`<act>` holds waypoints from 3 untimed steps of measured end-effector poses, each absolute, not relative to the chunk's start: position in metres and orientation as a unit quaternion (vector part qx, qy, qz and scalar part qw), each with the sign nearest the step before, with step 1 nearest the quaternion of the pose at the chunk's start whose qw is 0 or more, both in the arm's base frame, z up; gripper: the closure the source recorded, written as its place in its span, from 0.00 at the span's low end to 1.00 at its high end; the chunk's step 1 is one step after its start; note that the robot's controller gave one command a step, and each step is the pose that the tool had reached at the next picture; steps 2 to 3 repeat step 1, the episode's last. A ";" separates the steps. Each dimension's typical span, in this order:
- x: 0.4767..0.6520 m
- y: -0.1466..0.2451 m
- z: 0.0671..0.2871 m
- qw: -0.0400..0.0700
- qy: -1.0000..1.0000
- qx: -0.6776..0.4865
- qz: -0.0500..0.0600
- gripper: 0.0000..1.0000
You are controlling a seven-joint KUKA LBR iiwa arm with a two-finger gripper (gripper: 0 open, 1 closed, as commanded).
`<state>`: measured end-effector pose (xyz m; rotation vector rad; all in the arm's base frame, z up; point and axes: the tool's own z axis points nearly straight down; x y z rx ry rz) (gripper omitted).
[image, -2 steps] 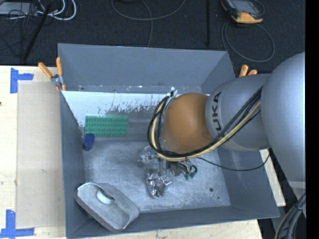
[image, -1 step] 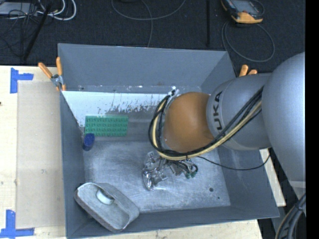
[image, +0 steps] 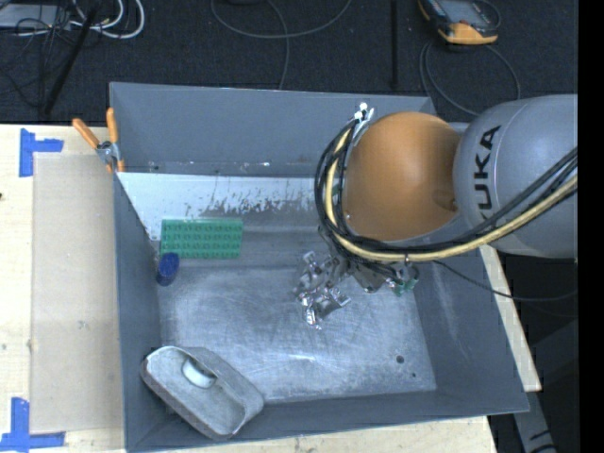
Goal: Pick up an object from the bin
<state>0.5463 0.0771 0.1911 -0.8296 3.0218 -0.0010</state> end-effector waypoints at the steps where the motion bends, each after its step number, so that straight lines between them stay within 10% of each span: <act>1: 0.579 0.062 0.249 0.003 0.931 -0.366 0.000 1.00; 3: 0.579 0.062 0.249 0.003 0.931 -0.366 0.000 1.00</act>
Offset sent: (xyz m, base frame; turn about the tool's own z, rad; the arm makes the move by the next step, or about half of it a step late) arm 0.0308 -0.0150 0.0567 -0.2161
